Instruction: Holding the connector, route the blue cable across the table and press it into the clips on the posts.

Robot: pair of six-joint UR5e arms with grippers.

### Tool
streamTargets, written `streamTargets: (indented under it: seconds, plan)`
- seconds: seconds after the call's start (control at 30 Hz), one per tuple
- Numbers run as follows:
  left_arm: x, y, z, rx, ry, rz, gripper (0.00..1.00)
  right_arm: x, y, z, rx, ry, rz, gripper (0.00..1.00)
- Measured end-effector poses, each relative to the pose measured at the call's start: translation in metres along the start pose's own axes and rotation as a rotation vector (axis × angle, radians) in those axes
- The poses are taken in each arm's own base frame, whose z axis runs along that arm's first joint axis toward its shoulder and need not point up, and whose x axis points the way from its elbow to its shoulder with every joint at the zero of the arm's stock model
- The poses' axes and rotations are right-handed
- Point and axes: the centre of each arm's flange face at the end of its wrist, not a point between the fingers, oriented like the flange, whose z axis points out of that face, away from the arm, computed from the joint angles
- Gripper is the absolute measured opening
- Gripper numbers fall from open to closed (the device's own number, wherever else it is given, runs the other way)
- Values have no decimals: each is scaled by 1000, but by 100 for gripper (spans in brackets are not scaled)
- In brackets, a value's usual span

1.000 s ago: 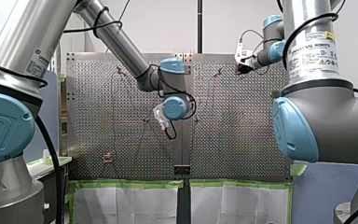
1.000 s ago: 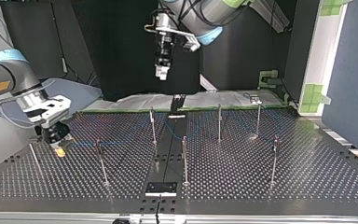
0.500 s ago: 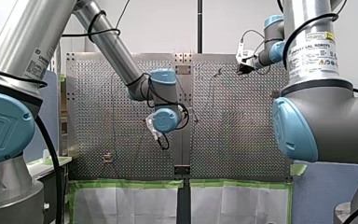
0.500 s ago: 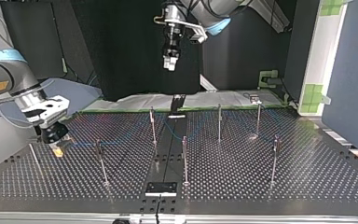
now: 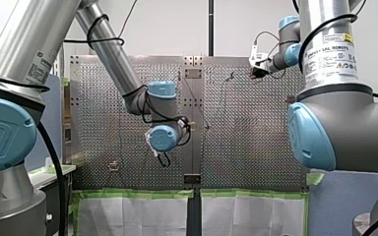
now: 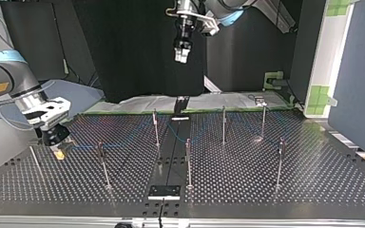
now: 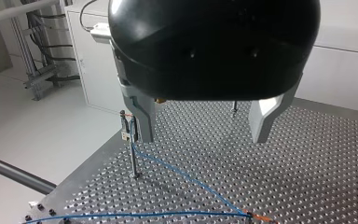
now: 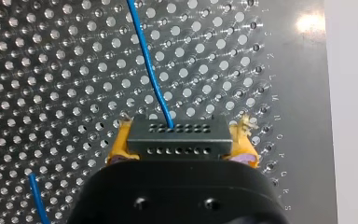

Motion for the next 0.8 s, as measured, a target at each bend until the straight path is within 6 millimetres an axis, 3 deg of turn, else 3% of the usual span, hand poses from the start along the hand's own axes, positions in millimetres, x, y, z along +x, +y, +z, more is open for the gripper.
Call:
streamTargets:
  seconds: [0.8]
  plan:
    - [9,50,-61,-1,3,3,100,-1,1,-1,-3,-2,2,0]
